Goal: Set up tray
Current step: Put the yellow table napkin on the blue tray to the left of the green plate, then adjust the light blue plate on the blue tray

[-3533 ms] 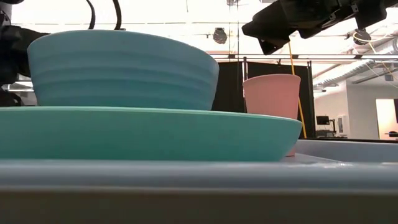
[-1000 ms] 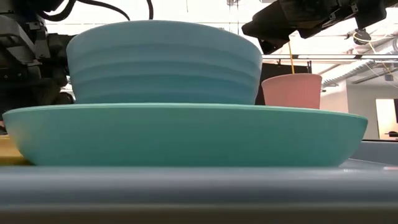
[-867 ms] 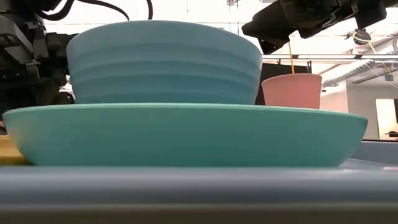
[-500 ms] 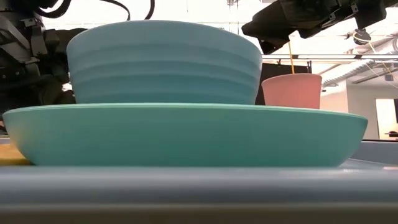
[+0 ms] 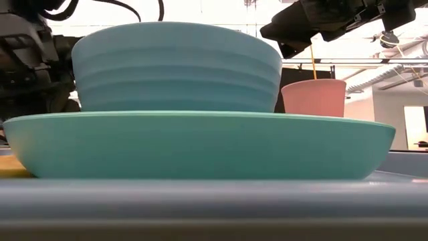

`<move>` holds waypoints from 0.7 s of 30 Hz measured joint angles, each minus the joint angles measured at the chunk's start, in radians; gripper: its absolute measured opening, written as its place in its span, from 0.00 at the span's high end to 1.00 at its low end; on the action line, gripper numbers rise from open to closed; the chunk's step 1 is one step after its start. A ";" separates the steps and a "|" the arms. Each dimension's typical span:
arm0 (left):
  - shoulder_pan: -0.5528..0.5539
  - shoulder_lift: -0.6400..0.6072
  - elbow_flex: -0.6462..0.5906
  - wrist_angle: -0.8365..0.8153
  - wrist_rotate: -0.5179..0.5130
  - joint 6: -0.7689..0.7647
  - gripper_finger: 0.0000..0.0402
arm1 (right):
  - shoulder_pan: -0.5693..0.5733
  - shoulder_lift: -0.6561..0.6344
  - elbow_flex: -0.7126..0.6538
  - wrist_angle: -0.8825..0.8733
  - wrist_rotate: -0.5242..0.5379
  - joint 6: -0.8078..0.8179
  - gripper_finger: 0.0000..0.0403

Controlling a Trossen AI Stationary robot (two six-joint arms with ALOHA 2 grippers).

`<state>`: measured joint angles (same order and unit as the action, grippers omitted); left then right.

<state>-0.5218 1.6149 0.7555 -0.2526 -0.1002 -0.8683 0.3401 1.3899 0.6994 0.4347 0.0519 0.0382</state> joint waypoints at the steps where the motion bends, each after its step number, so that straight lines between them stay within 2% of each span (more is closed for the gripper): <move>1: 0.003 0.000 0.000 -0.003 -0.004 -0.025 1.00 | 0.000 0.000 0.000 0.000 0.000 0.000 0.75; 4: 0.005 0.000 0.000 -0.005 -0.021 -0.070 1.00 | 0.000 0.000 0.000 0.000 0.000 0.000 0.75; 21: -0.028 -0.008 0.001 0.045 -0.007 -0.050 0.99 | 0.000 0.000 0.000 0.000 0.000 -0.001 0.75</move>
<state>-0.5495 1.6070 0.7562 -0.2075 -0.1071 -0.9188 0.3402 1.3899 0.6994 0.4351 0.0520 0.0374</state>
